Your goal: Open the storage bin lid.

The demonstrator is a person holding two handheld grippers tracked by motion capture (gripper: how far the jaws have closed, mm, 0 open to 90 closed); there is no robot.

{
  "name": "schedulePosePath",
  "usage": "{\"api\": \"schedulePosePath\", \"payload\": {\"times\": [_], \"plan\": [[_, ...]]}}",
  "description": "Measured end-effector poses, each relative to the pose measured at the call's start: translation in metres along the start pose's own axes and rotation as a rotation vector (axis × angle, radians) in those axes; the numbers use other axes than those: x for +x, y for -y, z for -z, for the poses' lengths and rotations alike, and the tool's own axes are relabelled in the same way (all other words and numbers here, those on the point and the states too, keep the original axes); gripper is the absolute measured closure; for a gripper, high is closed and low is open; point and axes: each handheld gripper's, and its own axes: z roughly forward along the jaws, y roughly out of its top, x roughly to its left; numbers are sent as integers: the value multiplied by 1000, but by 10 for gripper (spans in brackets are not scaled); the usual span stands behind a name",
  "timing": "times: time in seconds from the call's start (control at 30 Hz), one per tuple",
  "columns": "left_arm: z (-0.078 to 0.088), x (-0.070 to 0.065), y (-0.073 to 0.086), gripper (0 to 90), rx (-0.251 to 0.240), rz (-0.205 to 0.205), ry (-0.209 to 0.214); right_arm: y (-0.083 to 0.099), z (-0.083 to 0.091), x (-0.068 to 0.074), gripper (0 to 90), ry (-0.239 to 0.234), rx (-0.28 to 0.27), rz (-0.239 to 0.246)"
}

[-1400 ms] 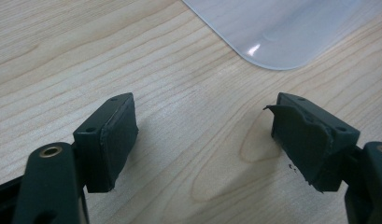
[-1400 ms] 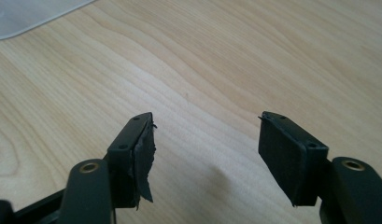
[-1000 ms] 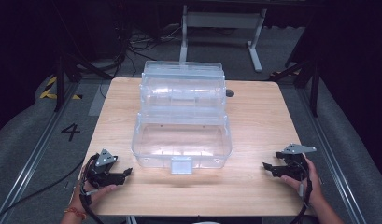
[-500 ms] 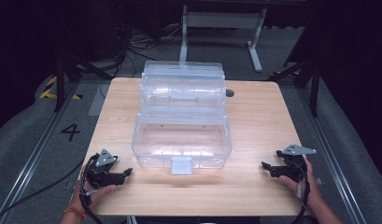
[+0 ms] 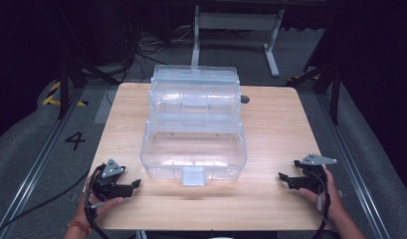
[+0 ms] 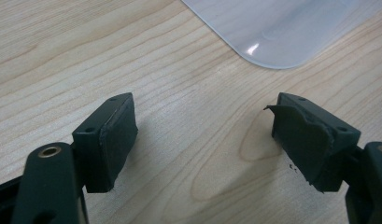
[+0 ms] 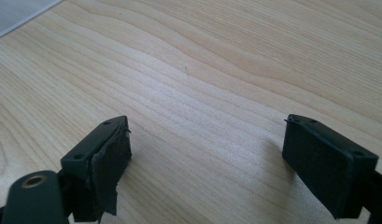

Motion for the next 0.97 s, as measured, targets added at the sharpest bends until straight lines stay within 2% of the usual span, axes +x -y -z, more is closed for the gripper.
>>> {"api": "schedulePosePath", "payload": {"times": [0.57,0.97], "plan": [[0,0,-1,215,11,1,6,0,0,0,154,0,0,0],[-1,1,-1,184,9,13,-10,0,0,0,155,0,0,0]]}}
